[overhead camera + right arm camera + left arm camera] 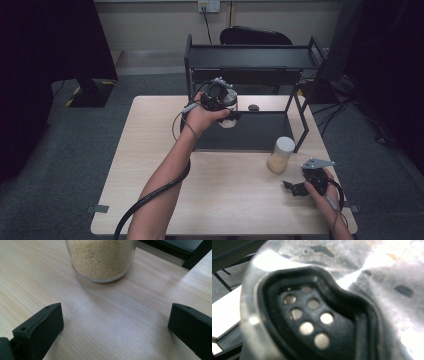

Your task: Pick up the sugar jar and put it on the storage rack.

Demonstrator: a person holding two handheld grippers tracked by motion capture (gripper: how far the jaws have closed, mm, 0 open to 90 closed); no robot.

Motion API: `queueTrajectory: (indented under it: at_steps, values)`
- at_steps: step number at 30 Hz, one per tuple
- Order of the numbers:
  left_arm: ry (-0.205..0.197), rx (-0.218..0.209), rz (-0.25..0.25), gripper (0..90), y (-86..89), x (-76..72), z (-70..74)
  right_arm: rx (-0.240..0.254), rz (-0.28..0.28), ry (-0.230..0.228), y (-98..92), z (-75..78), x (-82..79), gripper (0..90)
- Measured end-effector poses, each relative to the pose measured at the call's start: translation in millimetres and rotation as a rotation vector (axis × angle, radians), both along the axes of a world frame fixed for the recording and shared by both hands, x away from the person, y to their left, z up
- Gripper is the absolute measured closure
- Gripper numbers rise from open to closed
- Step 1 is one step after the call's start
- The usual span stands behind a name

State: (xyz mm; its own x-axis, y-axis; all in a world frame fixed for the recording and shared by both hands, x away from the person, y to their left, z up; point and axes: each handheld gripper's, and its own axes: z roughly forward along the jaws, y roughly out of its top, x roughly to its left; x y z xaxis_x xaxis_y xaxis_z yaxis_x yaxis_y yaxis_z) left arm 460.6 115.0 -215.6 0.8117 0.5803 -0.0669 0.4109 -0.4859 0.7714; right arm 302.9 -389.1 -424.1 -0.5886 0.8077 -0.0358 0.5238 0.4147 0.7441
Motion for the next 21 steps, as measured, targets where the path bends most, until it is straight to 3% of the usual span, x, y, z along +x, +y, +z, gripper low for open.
queueTrajectory:
  at_steps: [21]
  values:
    - [-0.007,0.010,-0.001,29.9,-5.6,13.5,49.8,-0.001,0.001,0.001,-0.1,0.2,0.2,0.0]
